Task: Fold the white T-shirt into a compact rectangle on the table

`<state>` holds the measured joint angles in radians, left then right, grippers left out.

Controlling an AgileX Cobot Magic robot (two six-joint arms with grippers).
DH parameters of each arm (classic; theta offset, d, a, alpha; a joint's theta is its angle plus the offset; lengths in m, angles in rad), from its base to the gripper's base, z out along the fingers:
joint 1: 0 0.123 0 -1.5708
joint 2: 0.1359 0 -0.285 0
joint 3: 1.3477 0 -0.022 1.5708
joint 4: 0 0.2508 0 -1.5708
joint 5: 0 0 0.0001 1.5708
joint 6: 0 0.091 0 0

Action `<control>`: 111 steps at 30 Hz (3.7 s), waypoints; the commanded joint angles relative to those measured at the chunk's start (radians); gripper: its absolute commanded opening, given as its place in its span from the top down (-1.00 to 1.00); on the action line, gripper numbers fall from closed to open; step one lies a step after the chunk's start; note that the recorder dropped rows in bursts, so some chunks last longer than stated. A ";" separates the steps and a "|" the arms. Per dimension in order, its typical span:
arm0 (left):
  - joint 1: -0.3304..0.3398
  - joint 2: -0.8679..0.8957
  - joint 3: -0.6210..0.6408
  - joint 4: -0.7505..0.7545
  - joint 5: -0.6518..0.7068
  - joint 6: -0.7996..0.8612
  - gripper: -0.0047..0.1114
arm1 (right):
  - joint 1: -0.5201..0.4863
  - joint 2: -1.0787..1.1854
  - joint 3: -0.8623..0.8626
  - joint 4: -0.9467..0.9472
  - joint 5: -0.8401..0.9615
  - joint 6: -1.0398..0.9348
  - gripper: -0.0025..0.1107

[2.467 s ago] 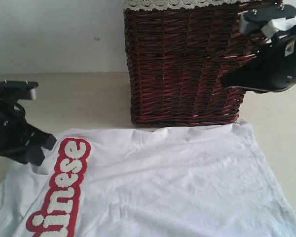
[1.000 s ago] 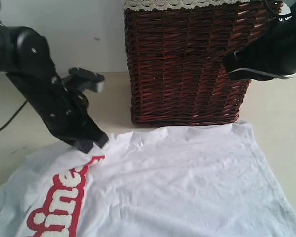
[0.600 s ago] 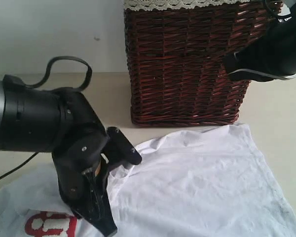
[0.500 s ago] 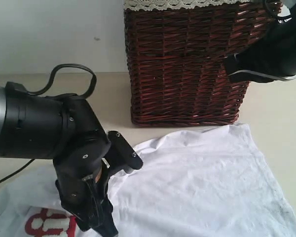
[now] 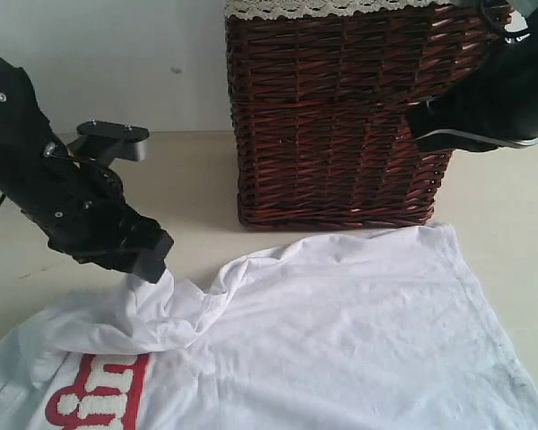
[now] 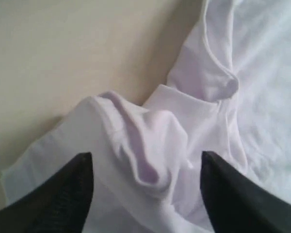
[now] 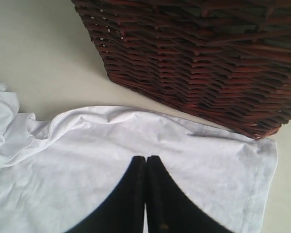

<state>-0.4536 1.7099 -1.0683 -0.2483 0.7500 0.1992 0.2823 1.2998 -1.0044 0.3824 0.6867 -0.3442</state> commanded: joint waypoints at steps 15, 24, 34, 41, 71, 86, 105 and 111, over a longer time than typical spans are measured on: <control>0.003 -0.029 -0.091 0.046 -0.026 0.056 0.91 | -0.003 -0.006 -0.010 0.008 -0.008 -0.011 0.96; 0.005 -0.214 -0.098 0.307 -0.072 -0.106 0.92 | -0.003 -0.006 -0.010 0.008 -0.009 -0.021 0.96; 0.067 -0.129 0.055 0.319 -0.148 -0.099 0.92 | -0.003 -0.006 -0.010 0.008 -0.004 -0.021 0.96; 0.116 0.048 0.055 0.332 -0.018 -0.111 0.03 | -0.003 -0.006 -0.010 0.008 0.000 -0.021 0.96; 0.054 0.058 -0.098 0.083 -0.173 -0.008 0.02 | -0.003 -0.006 -0.010 0.008 -0.016 -0.029 0.96; 0.115 0.077 -0.090 0.206 -0.055 -0.063 -0.16 | -0.003 -0.006 -0.010 0.008 -0.024 -0.030 0.96; 0.153 -0.076 0.134 0.270 0.187 -0.205 0.92 | -0.003 -0.006 -0.010 0.008 0.000 -0.030 0.96; 0.153 -0.029 0.252 0.232 0.118 -0.199 0.92 | -0.003 -0.006 -0.010 0.011 -0.004 -0.030 0.96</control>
<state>-0.3012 1.6585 -0.8492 0.0098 0.9012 0.0000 0.2823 1.2998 -1.0044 0.3886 0.6900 -0.3684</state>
